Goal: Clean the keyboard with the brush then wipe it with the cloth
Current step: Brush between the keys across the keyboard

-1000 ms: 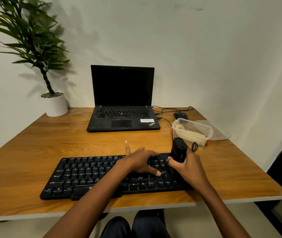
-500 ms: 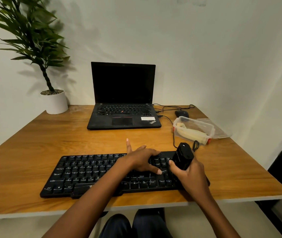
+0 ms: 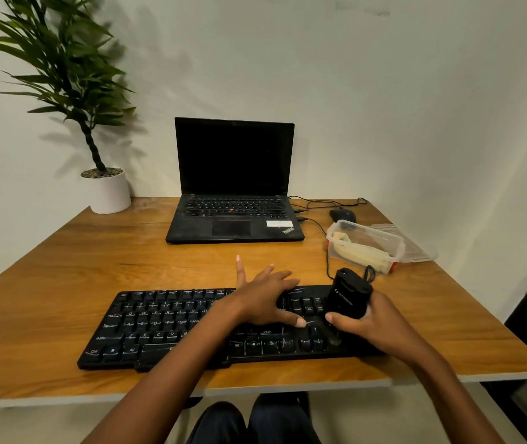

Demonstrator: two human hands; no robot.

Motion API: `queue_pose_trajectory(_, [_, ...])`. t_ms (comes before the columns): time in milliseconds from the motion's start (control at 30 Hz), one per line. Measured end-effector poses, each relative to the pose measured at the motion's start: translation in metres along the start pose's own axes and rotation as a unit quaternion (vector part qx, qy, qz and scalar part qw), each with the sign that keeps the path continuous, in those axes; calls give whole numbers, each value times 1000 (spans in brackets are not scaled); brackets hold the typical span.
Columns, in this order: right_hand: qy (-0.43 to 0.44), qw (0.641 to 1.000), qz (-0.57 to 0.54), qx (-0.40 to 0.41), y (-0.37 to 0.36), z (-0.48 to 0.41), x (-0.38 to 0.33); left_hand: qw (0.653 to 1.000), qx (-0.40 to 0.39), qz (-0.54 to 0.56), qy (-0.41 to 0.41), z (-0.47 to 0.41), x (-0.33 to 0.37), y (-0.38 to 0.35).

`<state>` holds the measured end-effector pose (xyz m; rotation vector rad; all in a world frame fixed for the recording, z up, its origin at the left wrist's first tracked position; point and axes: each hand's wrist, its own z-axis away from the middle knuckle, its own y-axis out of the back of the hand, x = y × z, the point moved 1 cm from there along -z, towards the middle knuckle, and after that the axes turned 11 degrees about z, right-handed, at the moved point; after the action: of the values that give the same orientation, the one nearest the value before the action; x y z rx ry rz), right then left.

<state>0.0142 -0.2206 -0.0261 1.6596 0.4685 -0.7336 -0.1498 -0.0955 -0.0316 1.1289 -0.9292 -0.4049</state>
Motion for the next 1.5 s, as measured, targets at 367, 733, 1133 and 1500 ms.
queue_pose_trajectory(367, [24,983,36,-179,9,-25,-27,995,-10,-103,-6,23,-5,-10])
queue_pose_trajectory(733, [23,972,87,-216,20,-37,-36,993,-13,-114,-2,23,-5,-6])
queue_pose_trajectory(1133, [23,972,82,-220,20,-39,-30,993,-9,-118,-3,21,-6,-6])
queue_pose_trajectory(1500, [30,958,120,-260,28,-42,-37,993,-13,-116,2,22,-5,-5])
